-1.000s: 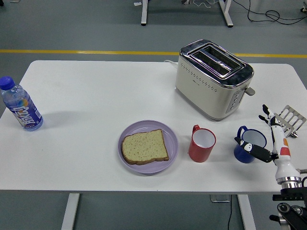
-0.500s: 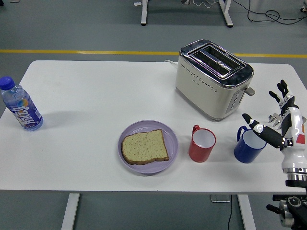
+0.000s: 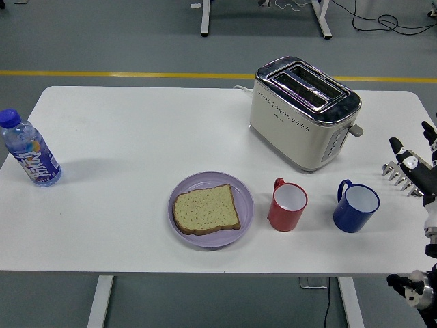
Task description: Pick up the cup,pour liquid into bread,place the cup on the desk
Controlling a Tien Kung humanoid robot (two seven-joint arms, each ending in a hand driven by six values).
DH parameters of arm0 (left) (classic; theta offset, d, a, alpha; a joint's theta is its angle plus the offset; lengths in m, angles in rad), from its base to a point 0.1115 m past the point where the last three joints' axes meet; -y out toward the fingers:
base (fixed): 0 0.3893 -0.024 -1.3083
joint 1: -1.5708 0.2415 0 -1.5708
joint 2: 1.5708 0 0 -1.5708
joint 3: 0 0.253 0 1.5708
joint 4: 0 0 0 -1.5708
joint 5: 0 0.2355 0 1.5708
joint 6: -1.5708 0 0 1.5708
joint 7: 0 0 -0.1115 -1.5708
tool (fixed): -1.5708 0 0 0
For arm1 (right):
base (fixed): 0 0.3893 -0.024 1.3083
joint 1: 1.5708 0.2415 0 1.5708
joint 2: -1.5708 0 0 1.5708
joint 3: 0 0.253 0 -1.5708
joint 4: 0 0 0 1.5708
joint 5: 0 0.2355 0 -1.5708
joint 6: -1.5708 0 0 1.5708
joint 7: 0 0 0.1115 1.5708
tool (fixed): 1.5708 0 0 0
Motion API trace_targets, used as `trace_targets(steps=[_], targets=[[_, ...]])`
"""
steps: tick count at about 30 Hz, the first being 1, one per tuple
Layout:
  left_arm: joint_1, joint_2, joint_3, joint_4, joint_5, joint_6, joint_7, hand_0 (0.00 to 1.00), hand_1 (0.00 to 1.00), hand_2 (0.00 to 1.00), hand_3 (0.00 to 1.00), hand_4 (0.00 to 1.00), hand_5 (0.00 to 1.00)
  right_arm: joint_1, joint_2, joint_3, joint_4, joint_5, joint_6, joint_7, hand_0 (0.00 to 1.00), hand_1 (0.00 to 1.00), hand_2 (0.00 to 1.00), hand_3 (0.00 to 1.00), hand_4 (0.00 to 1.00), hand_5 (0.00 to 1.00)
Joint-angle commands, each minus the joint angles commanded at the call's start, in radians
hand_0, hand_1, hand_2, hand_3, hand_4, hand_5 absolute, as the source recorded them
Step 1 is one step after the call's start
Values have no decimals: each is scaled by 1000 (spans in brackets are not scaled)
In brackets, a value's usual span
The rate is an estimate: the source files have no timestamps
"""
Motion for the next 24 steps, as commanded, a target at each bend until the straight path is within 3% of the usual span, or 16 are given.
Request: trace_targets(steps=[1,2,7,8,19,24], targets=[[1,0,-1,0,3,0,1,679,683,698,542,251,998,0,-1,0,-2,27,0,7,741,642,711,732,882,97],[2,0,-2,0,5,0,1,679,683,698,542,251,998,-1,0,0,-5,53,0,14,694,580,652,695,805,125],[8,-2,-6,0,10,1,1,679,683,698,542,251,998,-8,8,-4,-8,126,0,37,694,580,652,695,805,125],[9,-3,-8,0,14,1,3,679,683,698,542,251,998,-9,10,-5,-8,137,0,41,657,536,614,625,788,131],[5,-3,-27,0,53,0,13,679,683,698,542,251,998,-8,20,39,-4,281,27,93,647,526,602,601,780,133],[6,-2,-39,0,77,-1,20,679,683,698,542,251,998,-5,23,56,1,286,30,92,642,514,594,589,769,130]])
